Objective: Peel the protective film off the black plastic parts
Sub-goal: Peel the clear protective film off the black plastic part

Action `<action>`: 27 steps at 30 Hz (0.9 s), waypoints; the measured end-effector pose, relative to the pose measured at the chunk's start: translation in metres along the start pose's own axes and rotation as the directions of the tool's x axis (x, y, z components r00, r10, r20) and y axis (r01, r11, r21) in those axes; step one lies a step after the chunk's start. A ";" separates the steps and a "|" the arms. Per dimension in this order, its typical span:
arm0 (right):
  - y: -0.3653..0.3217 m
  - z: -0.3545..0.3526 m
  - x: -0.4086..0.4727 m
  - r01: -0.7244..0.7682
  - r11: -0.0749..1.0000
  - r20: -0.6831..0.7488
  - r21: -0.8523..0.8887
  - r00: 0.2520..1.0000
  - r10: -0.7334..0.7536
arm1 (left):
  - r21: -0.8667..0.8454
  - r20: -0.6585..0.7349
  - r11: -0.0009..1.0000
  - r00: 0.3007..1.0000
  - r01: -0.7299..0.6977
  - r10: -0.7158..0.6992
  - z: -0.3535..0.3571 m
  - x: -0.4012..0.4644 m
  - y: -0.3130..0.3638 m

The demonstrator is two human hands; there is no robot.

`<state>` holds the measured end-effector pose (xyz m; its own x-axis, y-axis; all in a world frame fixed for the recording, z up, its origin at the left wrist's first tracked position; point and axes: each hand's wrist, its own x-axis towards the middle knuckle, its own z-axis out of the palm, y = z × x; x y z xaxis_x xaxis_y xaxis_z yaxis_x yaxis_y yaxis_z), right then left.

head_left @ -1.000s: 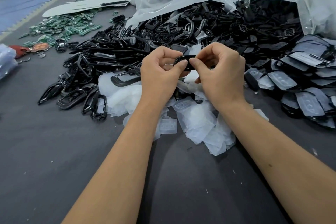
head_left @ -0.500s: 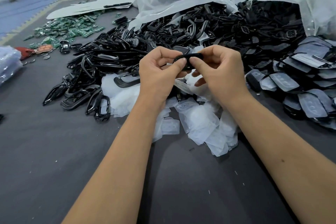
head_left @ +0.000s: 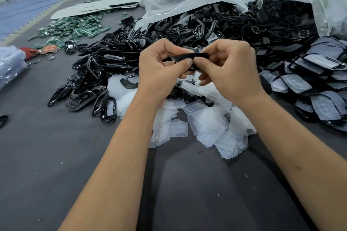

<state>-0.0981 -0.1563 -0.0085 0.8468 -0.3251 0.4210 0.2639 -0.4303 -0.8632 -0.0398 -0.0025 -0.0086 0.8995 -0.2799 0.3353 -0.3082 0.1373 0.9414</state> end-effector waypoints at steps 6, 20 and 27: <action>-0.003 -0.003 -0.002 -0.020 0.995 0.049 -0.103 0.998 0.025 | 0.015 0.032 1.000 0.999 0.018 -0.018 -0.002 -0.002 -0.002; -0.044 0.012 -0.009 0.313 0.691 0.627 -0.652 0.736 0.258 | -0.027 -0.230 0.999 0.973 0.018 -0.024 -0.011 0.006 -0.011; -0.046 0.004 0.001 0.373 0.708 0.687 -0.599 0.695 0.215 | -0.027 -0.238 0.999 0.971 0.031 -0.036 -0.011 0.006 -0.011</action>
<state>-0.1074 -0.1334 0.0310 0.9619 0.2598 -0.0846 0.2262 -0.9308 -0.2870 -0.0270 0.0048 -0.0174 0.9580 -0.0504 0.2822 -0.2718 0.1538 0.9500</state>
